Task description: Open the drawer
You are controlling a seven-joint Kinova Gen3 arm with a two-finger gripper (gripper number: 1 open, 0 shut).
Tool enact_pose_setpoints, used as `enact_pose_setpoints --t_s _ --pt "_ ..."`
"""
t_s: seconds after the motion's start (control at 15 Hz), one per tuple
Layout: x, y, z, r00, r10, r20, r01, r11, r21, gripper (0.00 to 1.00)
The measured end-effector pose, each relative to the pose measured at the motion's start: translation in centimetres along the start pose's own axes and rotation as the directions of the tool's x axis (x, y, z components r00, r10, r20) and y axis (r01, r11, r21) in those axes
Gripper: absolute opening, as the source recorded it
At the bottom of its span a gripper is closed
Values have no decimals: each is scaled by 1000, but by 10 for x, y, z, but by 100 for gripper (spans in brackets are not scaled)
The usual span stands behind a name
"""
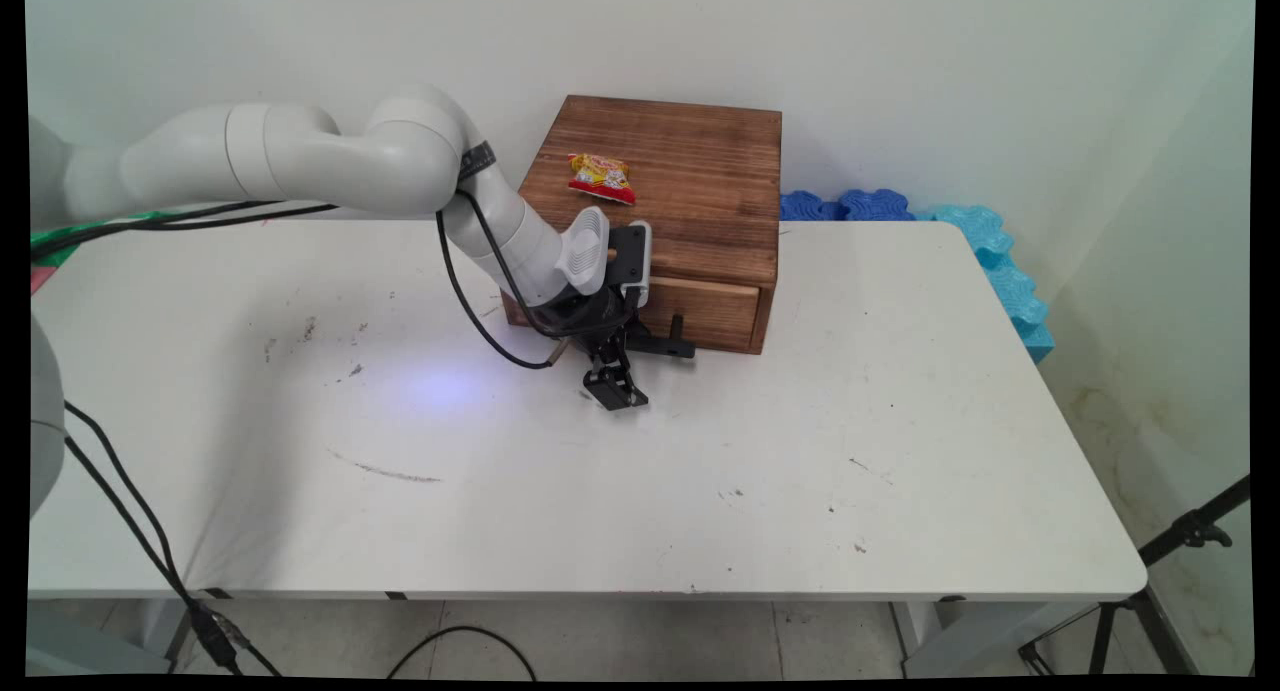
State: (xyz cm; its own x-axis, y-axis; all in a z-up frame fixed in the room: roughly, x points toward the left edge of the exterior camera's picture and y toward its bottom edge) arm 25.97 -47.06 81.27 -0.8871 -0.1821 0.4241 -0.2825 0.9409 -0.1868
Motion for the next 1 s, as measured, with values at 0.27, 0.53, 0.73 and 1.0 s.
enact_pose_setpoints --t_s 0.27,0.53,0.73,1.0 --pt "0 6 -1 1000 -9 4 9 1000 -10 100" --pt "-1 14 -1 1000 -16 9 16 1000 -21 100" --pt "-3 20 -2 1000 -19 14 19 999 -30 100" --pt "-5 32 -4 1000 -22 20 23 999 -46 100"
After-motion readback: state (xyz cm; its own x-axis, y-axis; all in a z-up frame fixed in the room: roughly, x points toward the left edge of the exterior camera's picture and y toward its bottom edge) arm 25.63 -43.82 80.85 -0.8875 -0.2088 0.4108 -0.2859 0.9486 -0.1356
